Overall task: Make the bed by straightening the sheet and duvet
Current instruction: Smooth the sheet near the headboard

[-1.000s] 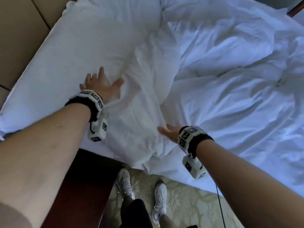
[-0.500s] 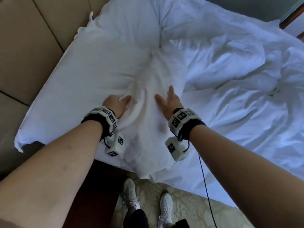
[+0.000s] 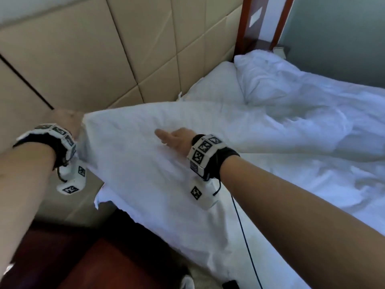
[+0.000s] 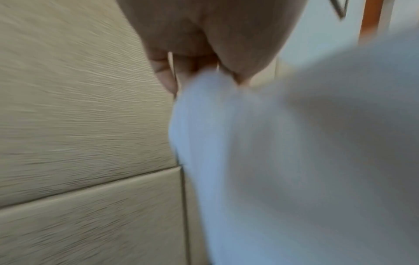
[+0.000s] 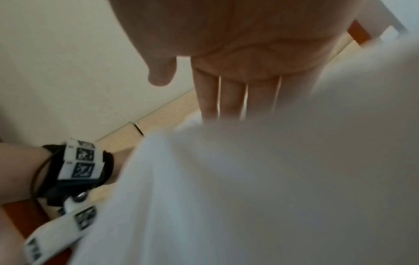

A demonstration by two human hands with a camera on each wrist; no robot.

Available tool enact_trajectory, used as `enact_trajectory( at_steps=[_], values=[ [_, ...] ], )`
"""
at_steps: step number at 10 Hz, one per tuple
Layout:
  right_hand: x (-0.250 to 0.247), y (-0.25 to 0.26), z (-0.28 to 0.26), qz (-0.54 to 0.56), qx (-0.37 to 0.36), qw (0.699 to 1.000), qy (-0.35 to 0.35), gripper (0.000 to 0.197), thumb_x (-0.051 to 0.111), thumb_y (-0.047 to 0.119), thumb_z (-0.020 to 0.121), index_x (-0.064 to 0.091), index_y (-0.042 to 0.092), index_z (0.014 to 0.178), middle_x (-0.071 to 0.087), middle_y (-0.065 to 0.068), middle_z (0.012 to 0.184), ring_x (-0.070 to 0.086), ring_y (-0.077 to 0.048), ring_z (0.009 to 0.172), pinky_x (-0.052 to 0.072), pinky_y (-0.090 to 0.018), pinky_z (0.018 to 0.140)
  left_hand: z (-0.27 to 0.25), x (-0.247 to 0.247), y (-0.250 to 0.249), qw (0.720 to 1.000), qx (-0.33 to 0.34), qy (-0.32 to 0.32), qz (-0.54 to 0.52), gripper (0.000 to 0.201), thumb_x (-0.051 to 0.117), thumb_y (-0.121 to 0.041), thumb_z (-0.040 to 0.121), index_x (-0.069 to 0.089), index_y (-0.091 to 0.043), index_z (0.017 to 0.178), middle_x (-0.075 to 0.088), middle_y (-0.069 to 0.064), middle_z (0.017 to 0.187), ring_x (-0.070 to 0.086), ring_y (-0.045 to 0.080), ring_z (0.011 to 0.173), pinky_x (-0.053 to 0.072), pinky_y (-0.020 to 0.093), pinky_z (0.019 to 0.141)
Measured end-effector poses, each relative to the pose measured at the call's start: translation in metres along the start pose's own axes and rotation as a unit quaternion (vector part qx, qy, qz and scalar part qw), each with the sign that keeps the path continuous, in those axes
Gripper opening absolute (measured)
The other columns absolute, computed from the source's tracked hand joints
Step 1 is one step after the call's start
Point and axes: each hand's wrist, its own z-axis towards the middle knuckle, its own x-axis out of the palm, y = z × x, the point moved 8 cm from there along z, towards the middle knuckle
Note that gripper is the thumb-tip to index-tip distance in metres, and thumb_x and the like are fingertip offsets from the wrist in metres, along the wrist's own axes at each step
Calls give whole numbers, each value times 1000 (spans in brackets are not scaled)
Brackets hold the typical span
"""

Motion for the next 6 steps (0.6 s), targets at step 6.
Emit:
enact_trajectory(
  at_steps=[6],
  values=[
    [-127,-199,2,-173,89,974,-113,67,38,54,94,19,20,148,26,-10,150,37,-34,132,36,-47,105,-95,170,-226,976,171,121,54,77,32,-67,89,20,-22,149,30,9,151,31,29,136,33,49,107]
  ],
)
